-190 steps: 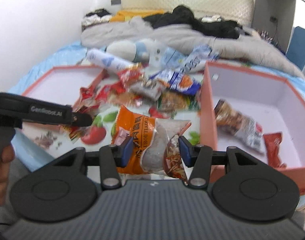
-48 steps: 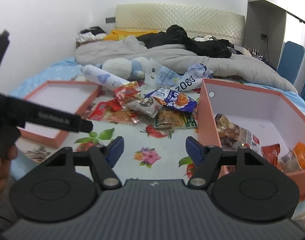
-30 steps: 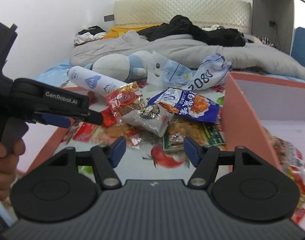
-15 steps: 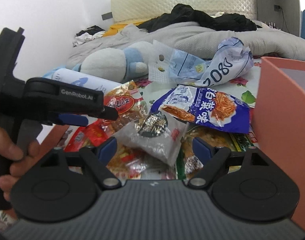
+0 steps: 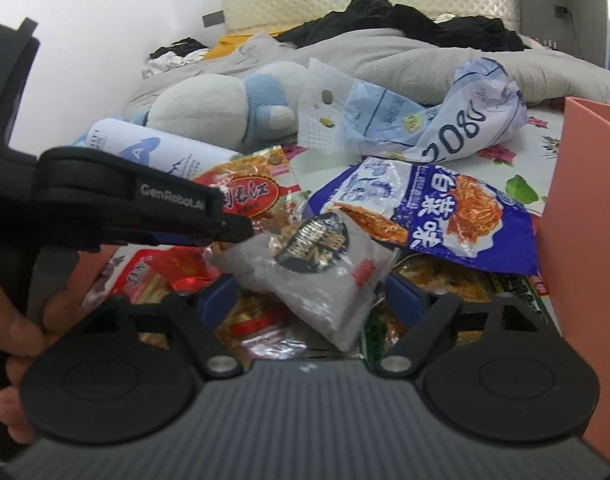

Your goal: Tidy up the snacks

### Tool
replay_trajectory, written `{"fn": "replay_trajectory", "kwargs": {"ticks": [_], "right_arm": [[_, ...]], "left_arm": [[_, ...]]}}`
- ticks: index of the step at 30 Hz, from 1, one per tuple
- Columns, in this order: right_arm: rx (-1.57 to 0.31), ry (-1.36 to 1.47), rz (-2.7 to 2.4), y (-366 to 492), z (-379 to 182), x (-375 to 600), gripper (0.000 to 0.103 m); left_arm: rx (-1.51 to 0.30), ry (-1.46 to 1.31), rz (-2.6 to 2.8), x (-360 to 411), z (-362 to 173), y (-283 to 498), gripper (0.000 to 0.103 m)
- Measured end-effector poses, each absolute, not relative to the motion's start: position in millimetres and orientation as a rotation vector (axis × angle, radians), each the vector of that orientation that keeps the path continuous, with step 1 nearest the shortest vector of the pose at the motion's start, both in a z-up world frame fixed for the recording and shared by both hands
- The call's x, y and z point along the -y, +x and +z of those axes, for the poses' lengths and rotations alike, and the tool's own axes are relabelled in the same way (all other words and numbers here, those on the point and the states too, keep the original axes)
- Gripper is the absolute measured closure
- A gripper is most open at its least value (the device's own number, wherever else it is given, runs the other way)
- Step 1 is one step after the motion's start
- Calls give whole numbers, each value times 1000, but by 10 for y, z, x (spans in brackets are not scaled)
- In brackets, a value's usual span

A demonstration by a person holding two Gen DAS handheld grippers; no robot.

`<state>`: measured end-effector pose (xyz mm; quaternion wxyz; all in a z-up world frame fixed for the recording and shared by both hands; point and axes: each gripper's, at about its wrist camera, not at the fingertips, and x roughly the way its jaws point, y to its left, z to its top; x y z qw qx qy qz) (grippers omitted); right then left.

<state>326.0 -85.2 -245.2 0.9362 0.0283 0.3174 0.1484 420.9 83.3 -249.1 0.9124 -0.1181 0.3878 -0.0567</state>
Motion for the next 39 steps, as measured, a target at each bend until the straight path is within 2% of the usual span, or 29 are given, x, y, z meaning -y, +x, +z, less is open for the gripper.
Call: {"fn": "replay_trajectory", "kwargs": {"ticks": [1, 2, 3, 6, 9, 21, 39], "right_arm": [[-647, 56, 303, 3262, -2450, 852, 25], [-647, 52, 304, 3258, -2444, 850, 27], [-646, 51, 304, 3256, -2433, 848, 28], [-652, 53, 298, 3240, -2405, 875, 45], [-656, 58, 299, 3181, -2367, 912, 49], [-637, 42, 278, 2610, -2072, 1069, 59], [-646, -88, 327, 1504, -1772, 1139, 73]], "left_arm": [[-793, -221, -118, -803, -2485, 4201, 78], [-786, -204, -123, -771, -2472, 4193, 86], [-785, -194, -124, -751, -2456, 4183, 89], [-786, -198, -124, -751, -2418, 4139, 93], [-775, -222, -130, -774, -2350, 4024, 95], [-726, -215, -97, -712, -1953, 3169, 99], [-746, -277, -17, -718, -1833, 1710, 100]]}}
